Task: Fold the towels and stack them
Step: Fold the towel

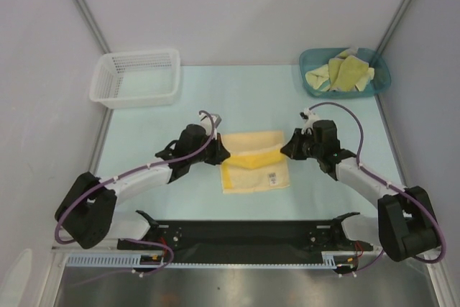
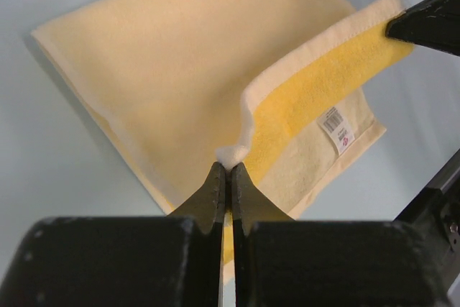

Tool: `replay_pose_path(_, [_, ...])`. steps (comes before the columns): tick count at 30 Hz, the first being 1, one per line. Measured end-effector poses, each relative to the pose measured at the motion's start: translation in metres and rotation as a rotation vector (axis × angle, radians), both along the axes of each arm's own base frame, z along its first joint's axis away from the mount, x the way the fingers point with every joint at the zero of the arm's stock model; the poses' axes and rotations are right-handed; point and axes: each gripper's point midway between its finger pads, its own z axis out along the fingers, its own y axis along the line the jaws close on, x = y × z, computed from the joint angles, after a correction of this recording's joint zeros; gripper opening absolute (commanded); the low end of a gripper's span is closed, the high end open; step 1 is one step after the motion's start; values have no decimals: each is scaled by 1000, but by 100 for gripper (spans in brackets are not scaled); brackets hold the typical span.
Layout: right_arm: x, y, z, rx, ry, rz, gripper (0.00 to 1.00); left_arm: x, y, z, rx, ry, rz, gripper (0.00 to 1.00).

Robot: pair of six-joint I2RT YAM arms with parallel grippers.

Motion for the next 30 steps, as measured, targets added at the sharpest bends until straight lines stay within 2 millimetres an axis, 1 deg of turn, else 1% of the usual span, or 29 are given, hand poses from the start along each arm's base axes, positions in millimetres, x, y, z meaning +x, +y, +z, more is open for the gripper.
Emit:
replay_pose_path(5, [-27,1,-17,3,55,6,2,-18,7,-16,13,37,3,0])
replay_pose_path(10, [-42,3,-29,6,96,1,4,-33,6,-30,33,65,-13,0])
replay_pose_path(14, [-50,-1,-37,2,122,-17,5,-42,5,-36,40,81,-24,0])
replay_pose_path(17, [-49,-2,-35,3,117,-31,5,-47,6,-41,48,91,-29,0])
replay_pose_path(20, [-48,-3,-32,6,105,-41,5,-48,7,-43,46,95,-24,0])
replay_pose_path(22, [-47,-4,-31,6,106,-52,7,-49,8,-42,43,92,-24,9])
replay_pose_path(23, [-48,-5,-32,4,111,-59,12,-49,8,-42,42,91,-24,13])
replay_pose_path(24, [-49,-6,-33,4,121,-66,16,-50,8,-43,43,93,-25,20])
replay_pose_path(26, [-52,-7,-35,3,140,-78,21,-52,8,-43,38,97,-27,29])
replay_pose_path(27, [-53,-8,-35,3,149,-83,23,-53,8,-44,34,100,-29,36])
replay_pose_path(30, [-57,-12,-35,2,166,-106,30,-63,7,-48,21,121,-45,44])
